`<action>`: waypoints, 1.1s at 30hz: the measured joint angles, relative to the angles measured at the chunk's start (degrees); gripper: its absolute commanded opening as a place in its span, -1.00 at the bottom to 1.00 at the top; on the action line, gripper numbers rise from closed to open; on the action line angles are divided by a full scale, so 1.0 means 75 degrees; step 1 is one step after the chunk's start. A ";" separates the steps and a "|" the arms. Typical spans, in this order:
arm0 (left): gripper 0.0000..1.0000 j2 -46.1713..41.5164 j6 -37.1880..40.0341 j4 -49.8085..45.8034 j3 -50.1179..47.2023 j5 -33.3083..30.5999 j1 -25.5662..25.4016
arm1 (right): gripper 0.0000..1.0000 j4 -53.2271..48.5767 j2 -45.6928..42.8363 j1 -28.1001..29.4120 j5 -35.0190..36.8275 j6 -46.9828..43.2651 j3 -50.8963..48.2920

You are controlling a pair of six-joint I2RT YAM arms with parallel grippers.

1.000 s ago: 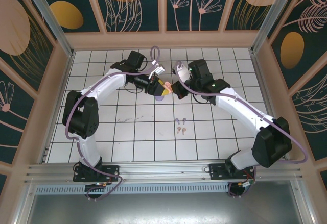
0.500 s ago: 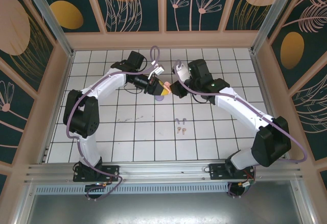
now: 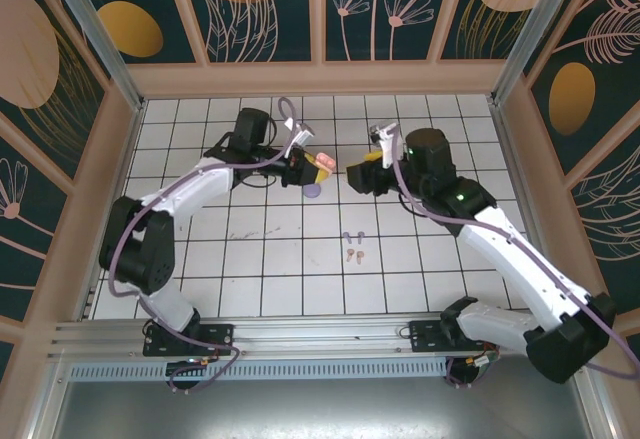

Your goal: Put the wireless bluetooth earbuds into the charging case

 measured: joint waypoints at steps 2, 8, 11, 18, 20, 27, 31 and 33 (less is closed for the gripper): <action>-1.00 -0.0475 -0.0428 0.0880 -0.0405 -0.0507 0.0000 | 0.14 -0.0026 -0.0105 0.0000 0.0189 0.0361 -0.0082; -1.00 -0.1932 -0.1408 0.3593 -0.1976 -0.2154 0.0000 | 0.14 -0.0219 -0.0064 0.0163 0.0819 0.1565 -0.0507; -1.00 -0.2509 -0.1638 0.4677 -0.2841 -0.2926 0.0000 | 0.13 -0.0335 0.0122 0.0478 0.1174 0.2206 -0.0731; -1.00 -0.3048 -0.1853 0.6522 -0.4077 -0.4115 0.0000 | 0.08 -0.0679 0.1087 0.1550 0.2092 0.3695 -0.1166; -1.00 -0.3118 -0.1920 0.7079 -0.4427 -0.4368 -0.0017 | 0.07 -0.0787 0.1387 0.1830 0.2346 0.4138 -0.1218; -1.00 -0.3197 -0.2256 0.8932 -0.5590 -0.5327 -0.0213 | 0.06 -0.1323 0.2165 0.2830 0.3133 0.5782 -0.1256; -1.00 -0.3197 -0.2349 0.9661 -0.5831 -0.5709 -0.0230 | 0.06 -0.1533 0.2579 0.3159 0.3360 0.6435 -0.1250; -1.00 -0.3197 -0.2393 0.9876 -0.5855 -0.5922 -0.0230 | 0.05 -0.1574 0.2850 0.3264 0.3421 0.6729 -0.1239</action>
